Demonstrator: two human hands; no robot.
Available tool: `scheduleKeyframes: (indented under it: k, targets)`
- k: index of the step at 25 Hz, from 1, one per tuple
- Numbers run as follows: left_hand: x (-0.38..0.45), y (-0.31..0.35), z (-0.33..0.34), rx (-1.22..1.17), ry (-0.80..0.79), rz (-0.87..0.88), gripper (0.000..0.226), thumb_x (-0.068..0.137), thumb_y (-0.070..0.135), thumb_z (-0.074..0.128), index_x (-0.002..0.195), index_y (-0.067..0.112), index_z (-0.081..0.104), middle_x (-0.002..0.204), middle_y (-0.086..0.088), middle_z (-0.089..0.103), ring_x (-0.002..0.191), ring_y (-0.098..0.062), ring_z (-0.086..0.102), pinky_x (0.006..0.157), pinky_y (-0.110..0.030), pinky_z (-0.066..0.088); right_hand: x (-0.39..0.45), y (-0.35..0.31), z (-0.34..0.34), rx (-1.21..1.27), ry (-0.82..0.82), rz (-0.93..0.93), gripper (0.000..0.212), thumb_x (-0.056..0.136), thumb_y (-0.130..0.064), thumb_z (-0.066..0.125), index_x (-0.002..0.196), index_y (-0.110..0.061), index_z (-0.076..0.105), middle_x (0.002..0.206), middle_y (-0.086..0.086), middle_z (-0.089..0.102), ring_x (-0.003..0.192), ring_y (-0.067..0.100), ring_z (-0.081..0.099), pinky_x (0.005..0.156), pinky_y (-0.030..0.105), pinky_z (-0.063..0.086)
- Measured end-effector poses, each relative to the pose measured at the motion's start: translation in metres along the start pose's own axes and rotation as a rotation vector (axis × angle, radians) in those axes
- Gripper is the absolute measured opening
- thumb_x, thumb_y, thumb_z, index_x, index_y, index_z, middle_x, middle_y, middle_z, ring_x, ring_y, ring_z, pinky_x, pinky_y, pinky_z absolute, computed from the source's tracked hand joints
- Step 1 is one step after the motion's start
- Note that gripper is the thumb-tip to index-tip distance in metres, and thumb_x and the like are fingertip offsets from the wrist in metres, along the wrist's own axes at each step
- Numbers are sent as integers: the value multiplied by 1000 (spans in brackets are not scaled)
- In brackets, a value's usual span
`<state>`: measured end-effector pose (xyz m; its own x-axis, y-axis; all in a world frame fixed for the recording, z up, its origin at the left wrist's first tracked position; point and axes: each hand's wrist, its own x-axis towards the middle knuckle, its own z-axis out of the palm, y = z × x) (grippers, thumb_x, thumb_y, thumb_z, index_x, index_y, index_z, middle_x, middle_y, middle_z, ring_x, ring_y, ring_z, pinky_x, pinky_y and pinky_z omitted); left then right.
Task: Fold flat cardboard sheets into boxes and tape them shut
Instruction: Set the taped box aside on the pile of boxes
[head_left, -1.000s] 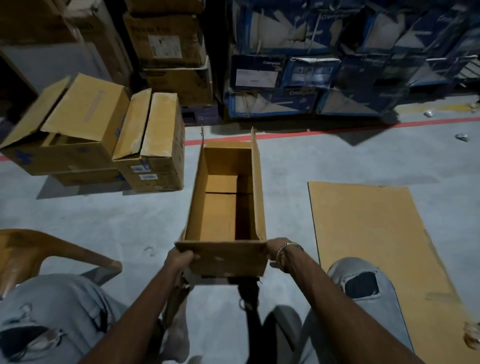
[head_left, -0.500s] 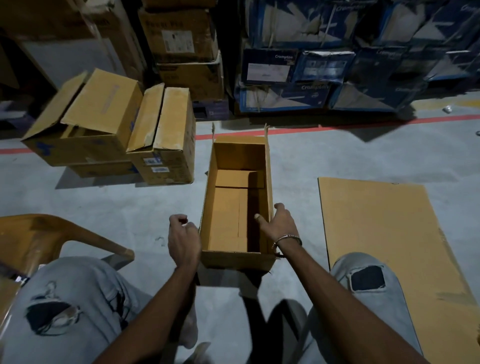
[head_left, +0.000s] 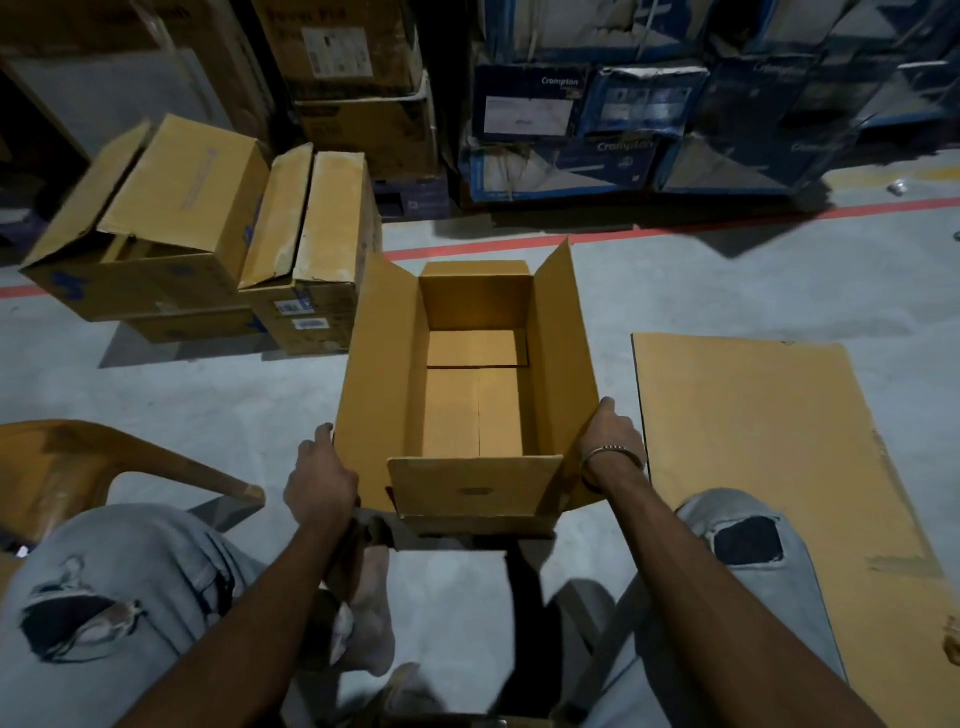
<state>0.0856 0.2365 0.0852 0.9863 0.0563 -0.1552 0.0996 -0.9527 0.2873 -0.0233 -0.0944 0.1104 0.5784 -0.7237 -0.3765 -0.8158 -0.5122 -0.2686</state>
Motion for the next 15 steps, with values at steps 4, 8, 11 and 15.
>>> scheduleKeyframes:
  k: [4,8,11,15]
  targets:
    - [-13,-24,20,509,-107,246,58,86,36,75,138,20,53,153,-17,34,140,-38,32,103,-54,45,-2,-1,6,-104,34,-47,65,98,-7,57,154,-12,26,148,17,40,134,37,44,97,48,49]
    - [-18,-12,30,465,-216,277,87,84,72,63,152,25,36,169,-18,11,156,-39,6,120,-60,21,-5,-8,14,-362,156,-75,77,92,-14,65,156,-8,23,152,14,30,137,33,32,101,46,43]
    - [-11,8,35,366,-182,227,103,81,82,56,160,25,24,171,-19,5,158,-39,2,122,-61,17,-3,-13,24,-473,229,-186,74,95,-14,61,157,-3,22,151,15,30,131,32,36,99,44,43]
    - [16,22,55,318,-124,176,119,75,86,58,165,22,13,171,-23,-5,158,-40,-9,122,-68,10,10,-22,43,-682,149,-303,51,101,-14,53,150,-9,41,144,14,40,133,32,37,103,44,39]
